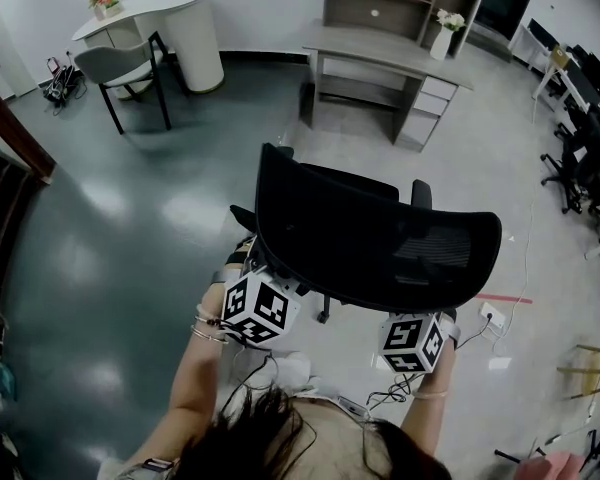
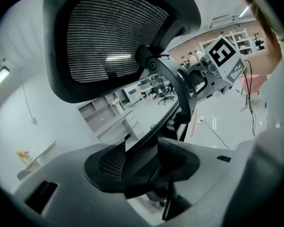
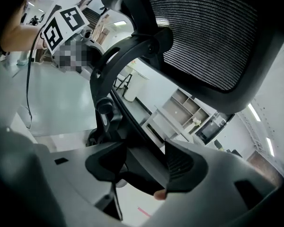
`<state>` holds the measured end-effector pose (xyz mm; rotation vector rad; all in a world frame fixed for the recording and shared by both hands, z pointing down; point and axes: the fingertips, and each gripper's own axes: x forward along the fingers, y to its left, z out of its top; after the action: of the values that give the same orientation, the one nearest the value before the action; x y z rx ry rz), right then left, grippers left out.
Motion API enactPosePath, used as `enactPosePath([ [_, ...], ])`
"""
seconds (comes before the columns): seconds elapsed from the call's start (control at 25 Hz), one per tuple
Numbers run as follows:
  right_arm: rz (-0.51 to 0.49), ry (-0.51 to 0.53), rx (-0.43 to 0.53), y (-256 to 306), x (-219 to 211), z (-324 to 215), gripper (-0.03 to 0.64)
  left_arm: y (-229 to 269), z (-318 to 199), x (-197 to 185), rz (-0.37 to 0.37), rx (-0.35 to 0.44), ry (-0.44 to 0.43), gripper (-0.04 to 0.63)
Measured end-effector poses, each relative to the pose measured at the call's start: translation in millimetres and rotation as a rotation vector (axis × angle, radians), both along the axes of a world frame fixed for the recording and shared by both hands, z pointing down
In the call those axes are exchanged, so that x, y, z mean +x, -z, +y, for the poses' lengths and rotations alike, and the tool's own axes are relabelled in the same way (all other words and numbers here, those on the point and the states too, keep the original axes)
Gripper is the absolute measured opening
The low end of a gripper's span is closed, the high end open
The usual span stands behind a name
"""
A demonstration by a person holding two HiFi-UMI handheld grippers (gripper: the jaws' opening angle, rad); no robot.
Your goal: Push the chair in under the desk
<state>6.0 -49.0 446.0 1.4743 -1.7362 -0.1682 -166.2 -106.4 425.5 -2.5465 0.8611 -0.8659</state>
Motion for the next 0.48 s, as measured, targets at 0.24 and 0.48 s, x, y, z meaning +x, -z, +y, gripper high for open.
enactPosePath([
  [0.24,0.000,-0.020,0.017,0,10,-21,0.236,0,-25,11,-0.001,0.004,-0.015,0.216],
  [0.48,-0.006,-0.028,0.018,2,25,-43,0.236,1,-50,27,-0.020,-0.001,-0.027,0.216],
])
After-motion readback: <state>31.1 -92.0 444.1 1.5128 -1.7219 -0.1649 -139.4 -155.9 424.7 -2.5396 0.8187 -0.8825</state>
